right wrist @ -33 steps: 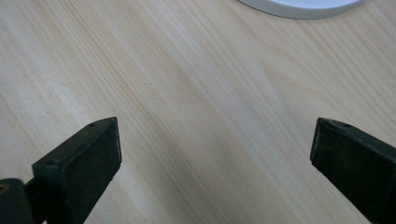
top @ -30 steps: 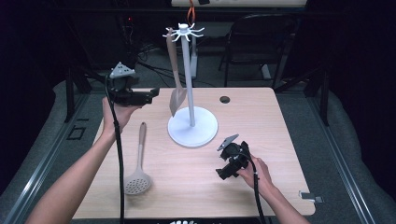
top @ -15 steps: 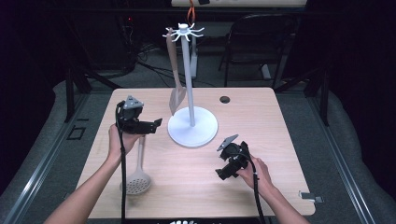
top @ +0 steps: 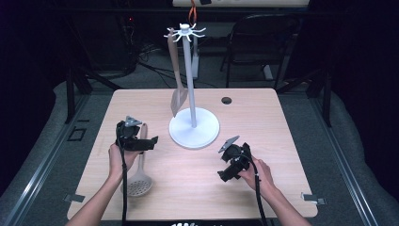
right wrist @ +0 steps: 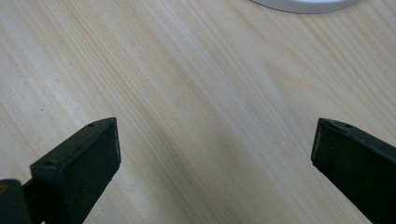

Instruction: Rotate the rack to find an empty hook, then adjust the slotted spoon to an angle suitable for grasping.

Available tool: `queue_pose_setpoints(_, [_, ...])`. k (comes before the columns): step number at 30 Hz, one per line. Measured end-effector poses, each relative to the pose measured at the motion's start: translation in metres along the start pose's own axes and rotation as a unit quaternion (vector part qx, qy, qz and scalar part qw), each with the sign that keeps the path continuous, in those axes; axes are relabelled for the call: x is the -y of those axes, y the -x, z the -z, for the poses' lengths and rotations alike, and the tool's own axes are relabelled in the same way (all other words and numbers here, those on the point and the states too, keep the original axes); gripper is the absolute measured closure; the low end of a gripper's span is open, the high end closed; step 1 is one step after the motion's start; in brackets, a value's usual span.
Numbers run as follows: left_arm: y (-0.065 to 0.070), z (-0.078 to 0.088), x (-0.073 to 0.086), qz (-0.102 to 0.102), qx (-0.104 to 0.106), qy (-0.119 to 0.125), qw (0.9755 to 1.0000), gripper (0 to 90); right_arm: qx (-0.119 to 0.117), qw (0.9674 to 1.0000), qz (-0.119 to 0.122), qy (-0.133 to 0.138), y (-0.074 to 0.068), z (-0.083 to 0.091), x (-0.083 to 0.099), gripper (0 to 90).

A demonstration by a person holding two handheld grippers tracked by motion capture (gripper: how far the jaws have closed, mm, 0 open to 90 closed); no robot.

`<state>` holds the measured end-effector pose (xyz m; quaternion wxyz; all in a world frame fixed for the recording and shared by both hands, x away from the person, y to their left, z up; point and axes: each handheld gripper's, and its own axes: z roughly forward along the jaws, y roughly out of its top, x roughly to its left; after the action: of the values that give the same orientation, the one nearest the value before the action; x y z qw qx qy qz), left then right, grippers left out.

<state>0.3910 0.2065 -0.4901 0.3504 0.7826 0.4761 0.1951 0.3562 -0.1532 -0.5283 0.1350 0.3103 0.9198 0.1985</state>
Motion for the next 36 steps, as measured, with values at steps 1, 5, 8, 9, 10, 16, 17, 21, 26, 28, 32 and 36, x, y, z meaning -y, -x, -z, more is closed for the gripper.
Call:
queue_pose_setpoints(1, [0.000, 0.000, 0.000, 0.000, 0.000, 0.000, 1.0000, 10.7, -0.001, 1.0000, 0.000, 0.001, 0.000, 0.000, 0.000, 0.8])
queue_pose_setpoints(5, [0.000, -0.001, 0.002, 0.001, 0.003, -0.007, 1.0000, 10.7, -0.003, 1.0000, -0.001, -0.002, 0.001, 0.001, 0.002, 0.7])
queue_pose_setpoints(8, [0.000, -0.001, 0.005, 0.006, 0.003, -0.007, 1.0000, 10.7, -0.004, 1.0000, -0.001, 0.002, 0.001, 0.002, 0.002, 0.7])
queue_pose_setpoints(9, [-0.001, 0.000, 0.005, 0.009, 0.004, -0.009, 0.9999, 10.8, -0.004, 1.0000, 0.000, 0.001, 0.001, 0.002, 0.002, 0.7])
queue_pose_setpoints(10, [-0.002, 0.000, 0.006, 0.014, 0.004, -0.008, 0.9999, 10.8, -0.005, 1.0000, 0.005, -0.004, 0.002, 0.002, 0.001, 0.7])
queue_pose_setpoints(16, [-0.009, -0.002, 0.011, 0.024, 0.003, -0.020, 0.9995, 11.0, -0.008, 0.9999, 0.003, -0.005, -0.001, -0.001, 0.000, 0.7])
queue_pose_setpoints(17, [-0.012, -0.005, 0.014, 0.030, 0.002, -0.026, 0.9992, 11.1, -0.009, 0.9999, 0.009, -0.011, 0.000, -0.001, 0.000, 0.7])
queue_pose_setpoints(21, [-0.017, -0.010, 0.018, 0.035, -0.008, -0.042, 0.9985, 12.7, -0.009, 0.9998, 0.011, -0.013, -0.001, -0.002, -0.001, 0.7])
queue_pose_setpoints(26, [-0.023, -0.018, 0.024, 0.051, -0.010, -0.065, 0.9966, 16.3, -0.010, 0.9999, 0.008, -0.007, -0.001, -0.002, 0.000, 0.8])
queue_pose_setpoints(28, [-0.025, -0.022, 0.026, 0.056, -0.011, -0.083, 0.9949, 19.7, -0.009, 0.9999, 0.008, -0.008, -0.001, -0.002, 0.000, 0.8])
queue_pose_setpoints(32, [-0.030, -0.030, 0.032, 0.058, -0.013, -0.110, 0.9922, 29.3, -0.006, 0.9999, 0.009, -0.007, -0.002, -0.002, -0.001, 0.9])
queue_pose_setpoints(36, [-0.032, -0.035, 0.037, 0.067, -0.005, -0.124, 0.9900, 39.9, -0.003, 0.9999, 0.012, -0.009, -0.002, 0.000, -0.002, 1.2])
